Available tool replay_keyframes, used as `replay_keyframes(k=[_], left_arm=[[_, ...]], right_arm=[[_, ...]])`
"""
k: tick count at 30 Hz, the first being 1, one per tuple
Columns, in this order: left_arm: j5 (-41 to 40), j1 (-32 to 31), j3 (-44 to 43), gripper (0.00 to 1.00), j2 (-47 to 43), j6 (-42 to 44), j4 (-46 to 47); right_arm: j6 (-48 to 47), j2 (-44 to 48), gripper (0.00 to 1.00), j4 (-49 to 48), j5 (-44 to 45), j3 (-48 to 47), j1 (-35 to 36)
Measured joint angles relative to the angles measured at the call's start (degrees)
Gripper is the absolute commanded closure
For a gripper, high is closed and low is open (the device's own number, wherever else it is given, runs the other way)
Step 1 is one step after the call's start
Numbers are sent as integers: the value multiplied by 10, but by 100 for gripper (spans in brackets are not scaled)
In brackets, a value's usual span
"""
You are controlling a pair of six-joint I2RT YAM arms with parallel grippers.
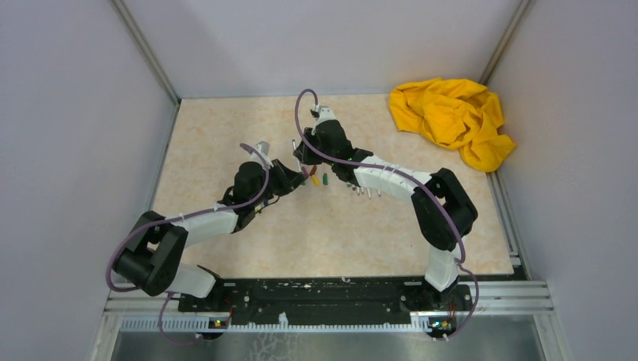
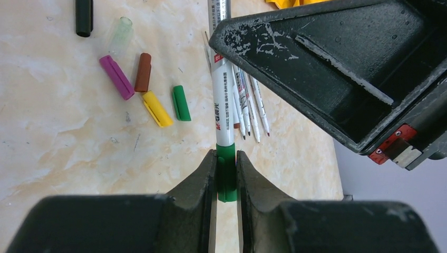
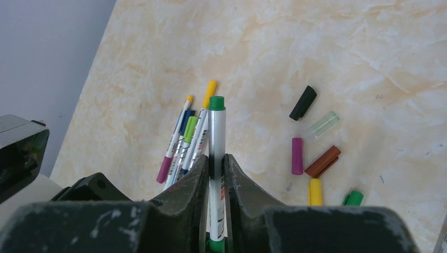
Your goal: Open the pen caps
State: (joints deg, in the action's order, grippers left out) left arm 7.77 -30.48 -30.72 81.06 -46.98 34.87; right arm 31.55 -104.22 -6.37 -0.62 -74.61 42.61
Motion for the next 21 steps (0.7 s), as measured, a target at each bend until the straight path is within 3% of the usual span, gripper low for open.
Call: replay_keyframes(k=[21], left_arm=[[9, 1, -7, 100, 3, 4, -6]], right_arm=[[0, 0, 80, 3, -8, 0, 0]])
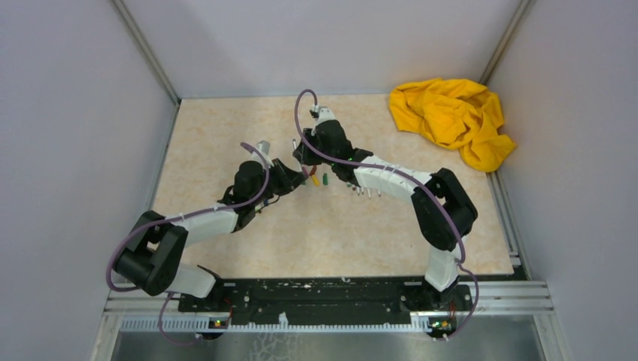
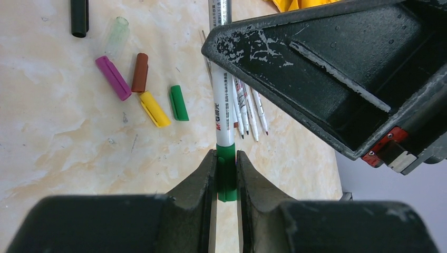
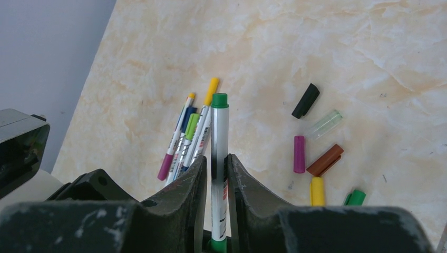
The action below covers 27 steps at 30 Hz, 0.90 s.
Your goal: Open the pen caps
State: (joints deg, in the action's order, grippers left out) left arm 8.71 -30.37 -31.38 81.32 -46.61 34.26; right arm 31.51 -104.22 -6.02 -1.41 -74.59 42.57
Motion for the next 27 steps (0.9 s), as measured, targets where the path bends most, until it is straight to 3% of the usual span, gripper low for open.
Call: replay_keyframes(k=[7, 9, 10, 11, 20, 27], left_arm=[[4, 1, -2, 100, 0, 0, 0], [7, 2, -5, 100, 0, 0, 0], [8, 2, -6, 100, 0, 0, 0], [9, 2, -8, 100, 0, 0, 0], [13, 1, -7, 100, 0, -5, -3], [-22, -12, 26, 100, 12, -10, 58]], right_arm=[[0, -2, 81, 1, -2, 0, 0], [0, -2, 89, 1, -2, 0, 0], [-1, -3, 99, 1, -2, 0, 0], [-3, -4, 100, 0, -2, 0, 0], [-15, -7, 100, 12, -2, -7, 0], [-43, -25, 100, 68, -12, -51, -1]])
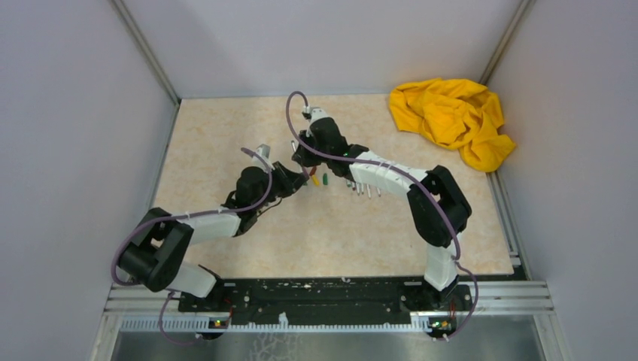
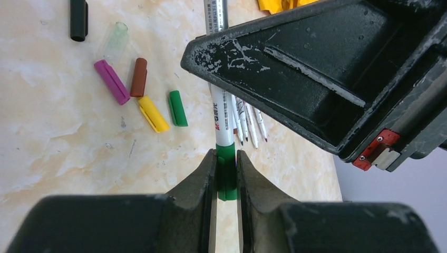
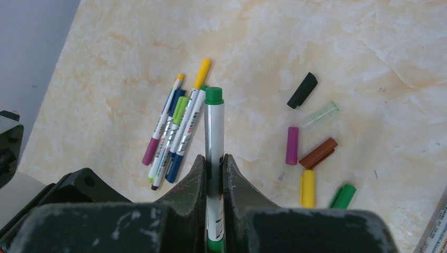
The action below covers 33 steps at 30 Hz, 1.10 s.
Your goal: Open the pen caps
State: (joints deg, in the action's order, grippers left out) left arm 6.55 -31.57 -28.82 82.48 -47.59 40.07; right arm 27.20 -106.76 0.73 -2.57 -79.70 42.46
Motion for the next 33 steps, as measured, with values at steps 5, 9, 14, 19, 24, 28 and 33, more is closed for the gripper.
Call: replay_keyframes(k=[5, 9, 14, 19, 24, 28, 33], left_arm=[[-30, -23, 7, 100, 13, 1, 19], [-56, -35, 8, 100, 13, 4, 21], [-82, -48, 18, 100, 14, -2, 38], [-115, -64, 23, 100, 16, -27, 50], [-66, -121, 40, 100, 24, -52, -4], [-45, -133, 42, 100, 27, -61, -31], [-72, -133, 37, 100, 26, -58, -62]], right_arm=[[-12, 0, 100, 19, -2, 0, -4], [-13, 0, 100, 24, -9, -2, -9], [-17, 0, 100, 24, -16, -3, -10], [-24, 0, 100, 7, -16, 8, -10], [-63, 11, 100, -148, 60, 39, -20], [-89, 44, 100, -228, 101, 59, -27], [-108, 59, 100, -254, 120, 58, -26]])
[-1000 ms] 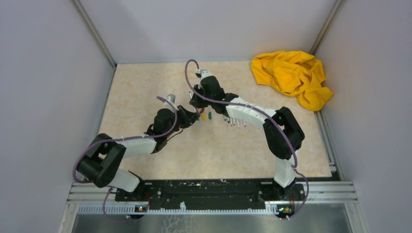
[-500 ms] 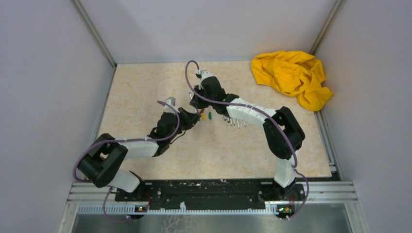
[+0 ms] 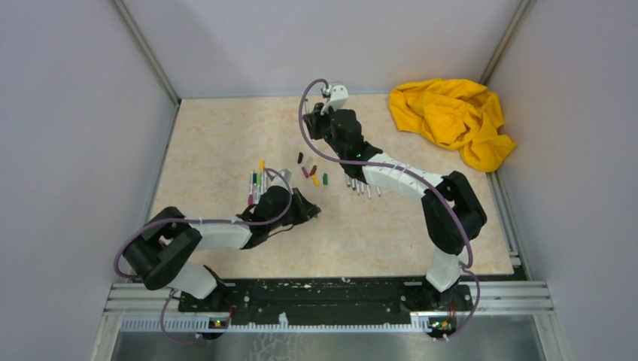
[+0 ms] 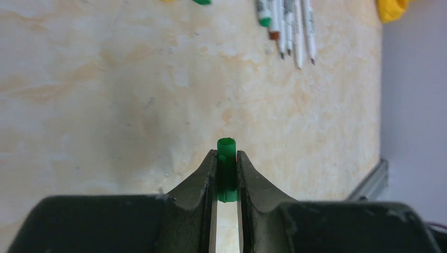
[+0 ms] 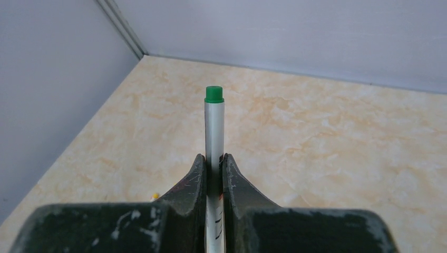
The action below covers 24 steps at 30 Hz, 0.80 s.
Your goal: Open the pen caps
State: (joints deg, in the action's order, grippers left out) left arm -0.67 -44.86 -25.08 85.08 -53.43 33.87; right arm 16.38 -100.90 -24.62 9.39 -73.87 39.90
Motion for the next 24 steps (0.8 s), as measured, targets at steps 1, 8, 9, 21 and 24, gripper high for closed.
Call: replay_keyframes(k=[1, 8, 9, 21, 24], left_arm=[[-16, 0, -7, 100, -1, 4, -21], [-151, 13, -114, 100, 1, 52, -155], [-169, 17, -135, 100, 7, 61, -169], [-217, 74, -218, 82, 114, 106, -239], [-214, 84, -218, 80, 126, 109, -241]], right_arm=[[-3, 0, 100, 3, 3, 0, 0], [-12, 0, 100, 92, 35, 0, 0], [-12, 0, 100, 110, 42, 0, 0], [-1, -4, 100, 226, 71, 32, -5], [4, -16, 100, 228, 70, 33, -8]])
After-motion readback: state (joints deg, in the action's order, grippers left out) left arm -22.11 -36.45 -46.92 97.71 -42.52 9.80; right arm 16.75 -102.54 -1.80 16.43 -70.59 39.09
